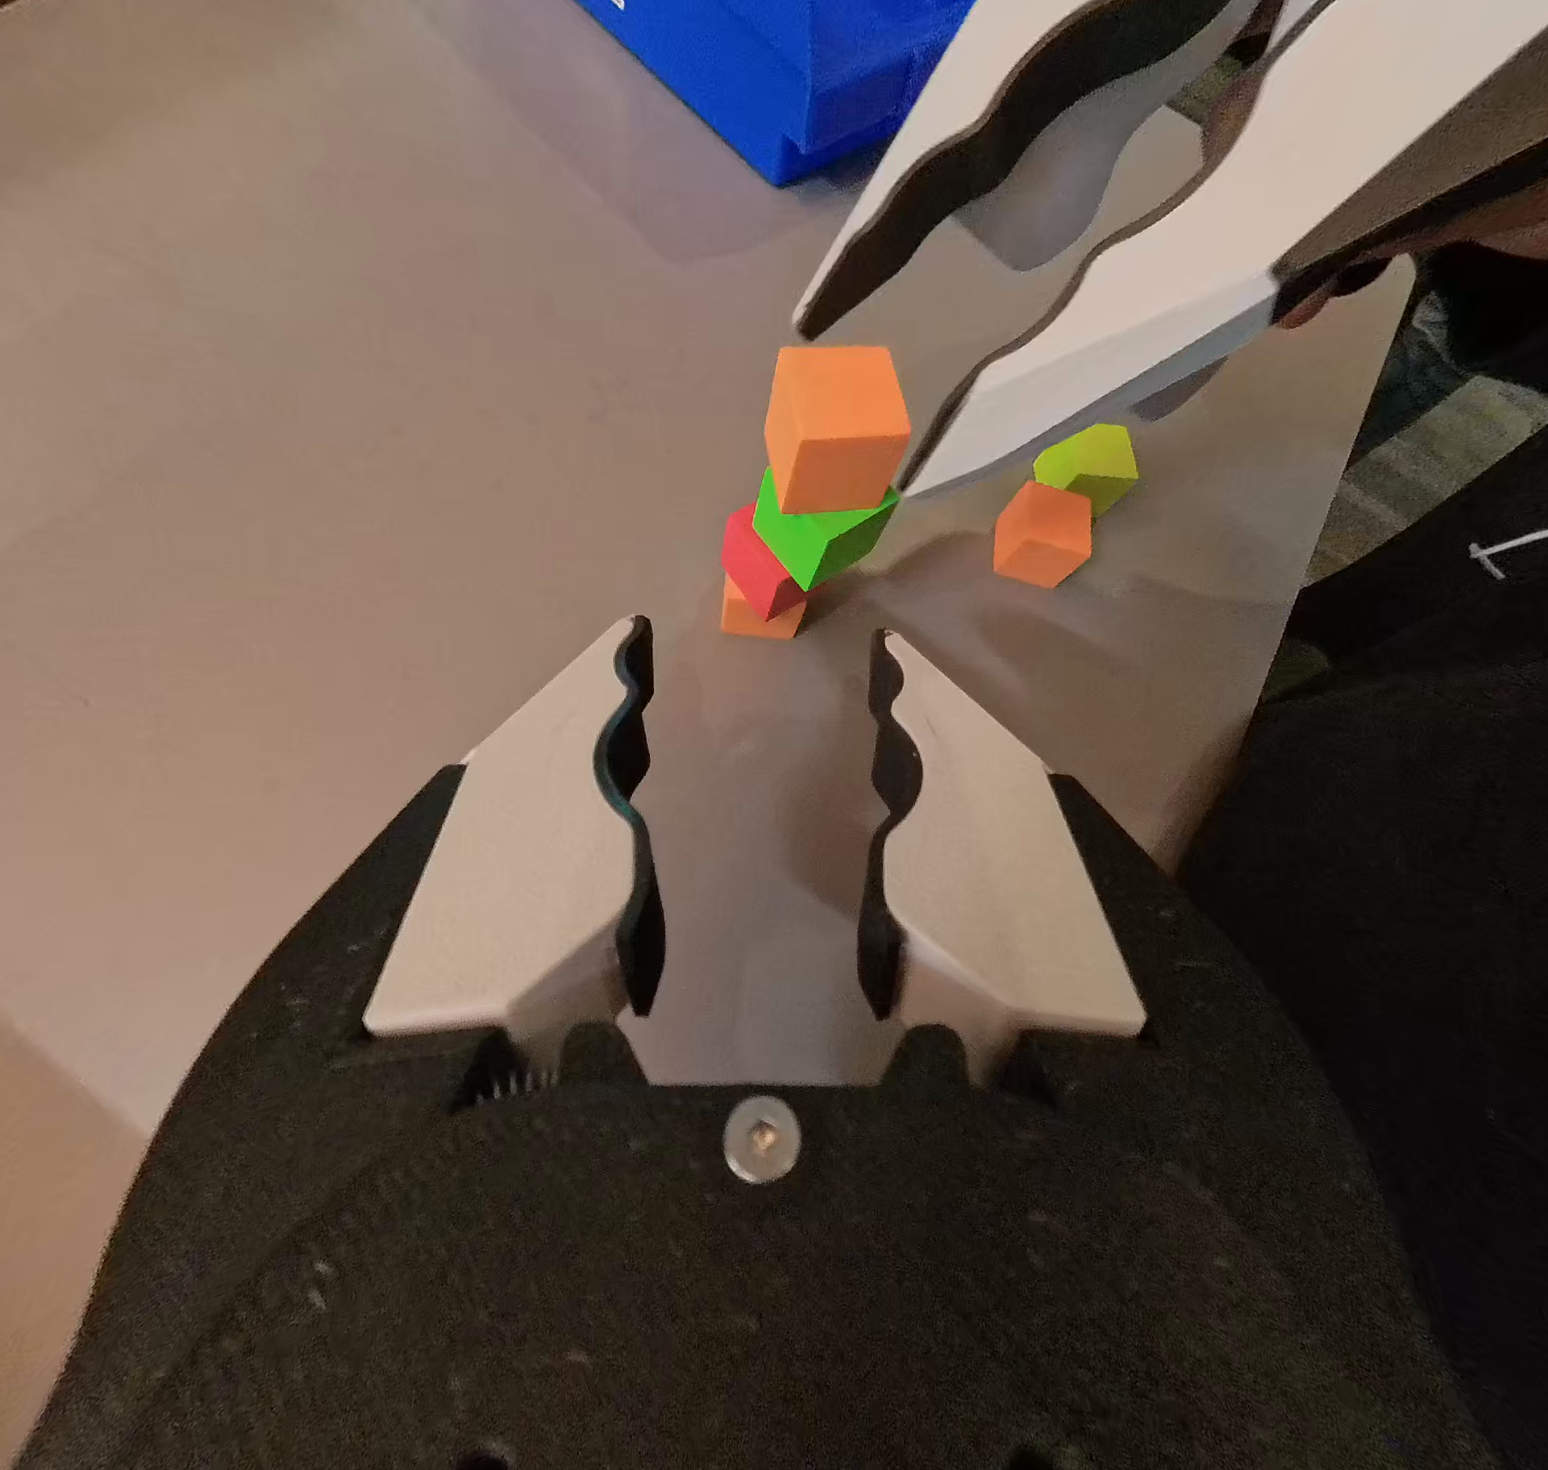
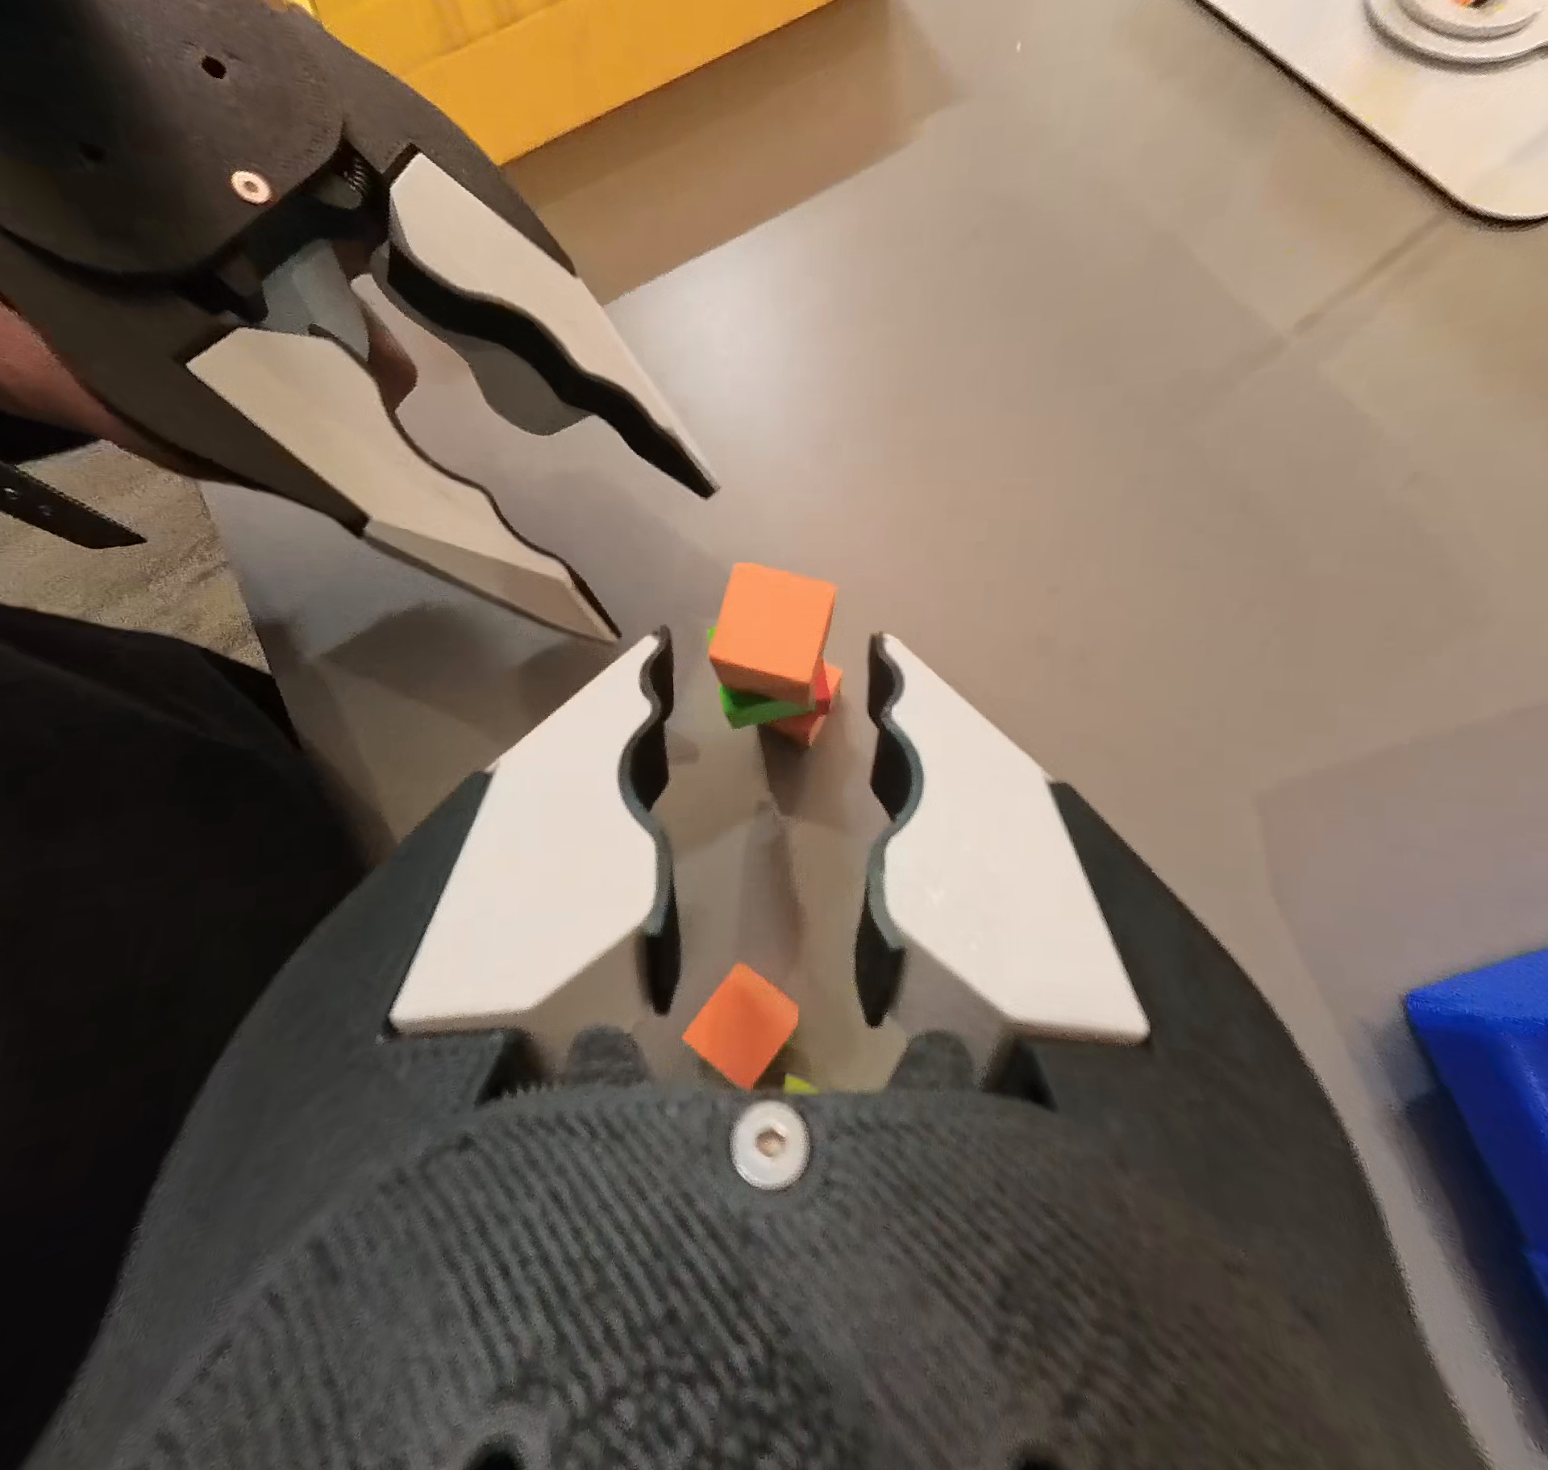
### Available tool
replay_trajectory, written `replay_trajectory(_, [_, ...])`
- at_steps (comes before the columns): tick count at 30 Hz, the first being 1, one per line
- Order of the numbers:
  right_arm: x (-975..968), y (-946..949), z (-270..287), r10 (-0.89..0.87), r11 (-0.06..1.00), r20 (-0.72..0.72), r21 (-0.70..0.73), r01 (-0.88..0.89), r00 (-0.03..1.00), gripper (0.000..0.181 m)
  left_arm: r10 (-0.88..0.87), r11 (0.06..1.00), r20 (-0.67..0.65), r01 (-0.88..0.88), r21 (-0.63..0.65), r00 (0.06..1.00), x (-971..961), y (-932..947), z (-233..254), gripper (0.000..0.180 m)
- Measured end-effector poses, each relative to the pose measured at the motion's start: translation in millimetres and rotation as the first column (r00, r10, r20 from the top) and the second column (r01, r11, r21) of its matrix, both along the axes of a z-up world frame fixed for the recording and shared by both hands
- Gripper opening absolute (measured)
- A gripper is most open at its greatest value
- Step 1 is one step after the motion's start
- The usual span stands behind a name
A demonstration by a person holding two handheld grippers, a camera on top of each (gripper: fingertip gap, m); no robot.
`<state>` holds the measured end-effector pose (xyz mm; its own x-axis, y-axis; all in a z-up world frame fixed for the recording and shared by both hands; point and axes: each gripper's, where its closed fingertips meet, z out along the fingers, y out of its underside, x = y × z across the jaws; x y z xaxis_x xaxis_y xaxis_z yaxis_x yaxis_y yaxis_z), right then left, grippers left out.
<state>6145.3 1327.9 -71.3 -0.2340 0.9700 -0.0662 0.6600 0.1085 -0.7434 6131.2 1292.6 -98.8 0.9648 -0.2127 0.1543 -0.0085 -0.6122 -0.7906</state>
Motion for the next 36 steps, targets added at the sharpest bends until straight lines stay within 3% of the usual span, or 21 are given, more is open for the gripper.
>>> replay_trajectory(6, [54.1, 38.0, -10.4, -0.164, 0.986, 0.022, -0.010, 0.164, 0.986, 0.049, -0.040, 0.996, -0.026, 0.042, 0.079, 0.999, 10.1, 4.7, 27.1, 0.045])
replay_trajectory(11, [115.3, 58.9, -53.7, -0.296, 0.954, 0.136, -0.018, 0.301, 0.946, 0.050, -0.290, 0.946, -0.018, 0.290, 0.147, 0.957, 76.8, 6.7, 53.8, 0.032])
replay_trajectory(15, [130.7, 47.9, -65.1, -0.288, 0.953, 0.141, -0.055, 0.298, 0.947, 0.051, -0.352, 0.935, -0.033, 0.353, 0.030, 0.935, 121.0, 19.2, 17.2, 0.032])
replay_trajectory(19, [133.1, 44.4, -73.4, -0.268, 0.961, 0.139, -0.027, 0.274, 0.953, 0.046, -0.325, 0.945, -0.145, 0.316, -0.079, 0.935, 130.2, 35.0, -23.9, 0.047])
replay_trajectory(23, [133.4, 41.5, -76.8, -0.237, 0.970, 0.124, -0.028, 0.243, 0.963, 0.024, -0.316, 0.947, -0.193, 0.295, -0.130, 0.929, 131.2, 44.1, -48.1, 0.051])
replay_trajectory(26, [134.2, 48.6, -66.6, -0.243, 0.970, 0.084, 0.000, 0.244, 0.966, 0.024, -0.286, 0.955, -0.190, 0.263, -0.140, 0.939, 129.0, 47.8, -53.1, 0.024])
replay_trajectory(36, [86.3, 64.6, 7.8, -0.216, 0.975, -0.155, -0.084, 0.205, 0.964, 0.024, -0.117, 0.982, -0.143, 0.136, 0.134, 0.983, 98.1, 32.1, 36.6, 0.023])
